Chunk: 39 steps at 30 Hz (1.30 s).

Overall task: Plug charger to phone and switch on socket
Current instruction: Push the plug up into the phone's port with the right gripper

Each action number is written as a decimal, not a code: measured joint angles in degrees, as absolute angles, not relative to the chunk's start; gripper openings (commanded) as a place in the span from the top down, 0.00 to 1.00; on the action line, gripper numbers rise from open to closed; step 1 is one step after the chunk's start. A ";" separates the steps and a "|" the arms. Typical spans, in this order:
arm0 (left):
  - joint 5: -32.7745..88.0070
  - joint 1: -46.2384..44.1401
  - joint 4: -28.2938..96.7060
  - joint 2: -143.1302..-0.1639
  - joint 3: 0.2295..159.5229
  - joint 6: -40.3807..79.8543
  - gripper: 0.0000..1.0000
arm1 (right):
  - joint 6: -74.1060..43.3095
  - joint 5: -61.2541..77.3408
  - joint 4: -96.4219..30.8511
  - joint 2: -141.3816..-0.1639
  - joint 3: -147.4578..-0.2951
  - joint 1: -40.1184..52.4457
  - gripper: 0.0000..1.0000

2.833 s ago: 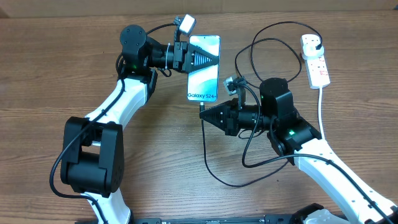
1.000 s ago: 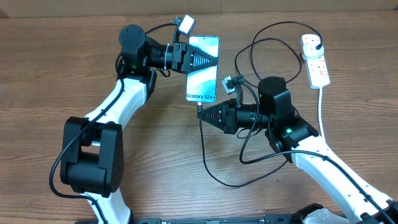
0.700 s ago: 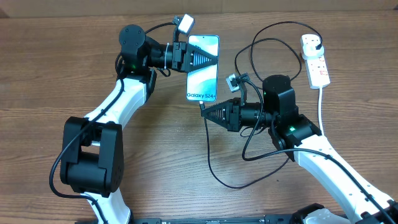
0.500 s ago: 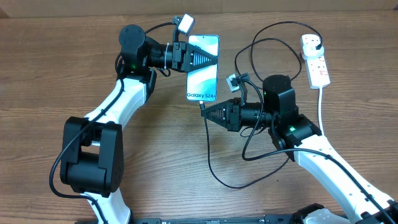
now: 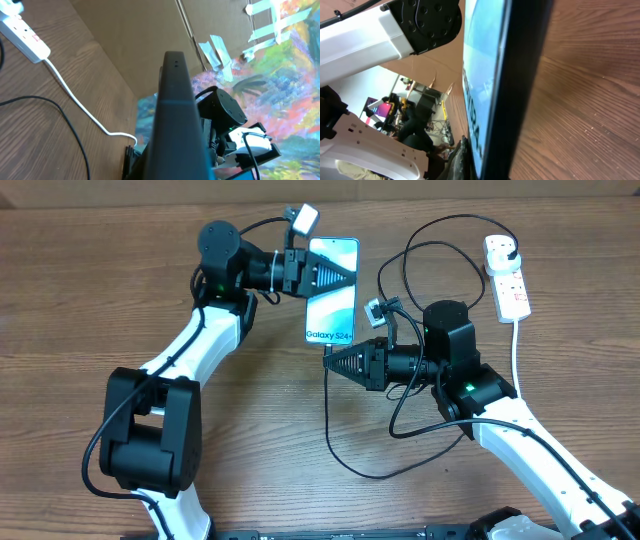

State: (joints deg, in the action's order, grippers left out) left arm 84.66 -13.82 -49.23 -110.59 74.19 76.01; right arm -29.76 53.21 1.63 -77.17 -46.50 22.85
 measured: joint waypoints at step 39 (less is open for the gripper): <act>83.11 -14.39 -49.28 -110.59 71.57 75.57 0.96 | -30.02 55.27 1.67 -77.43 -45.60 21.45 0.96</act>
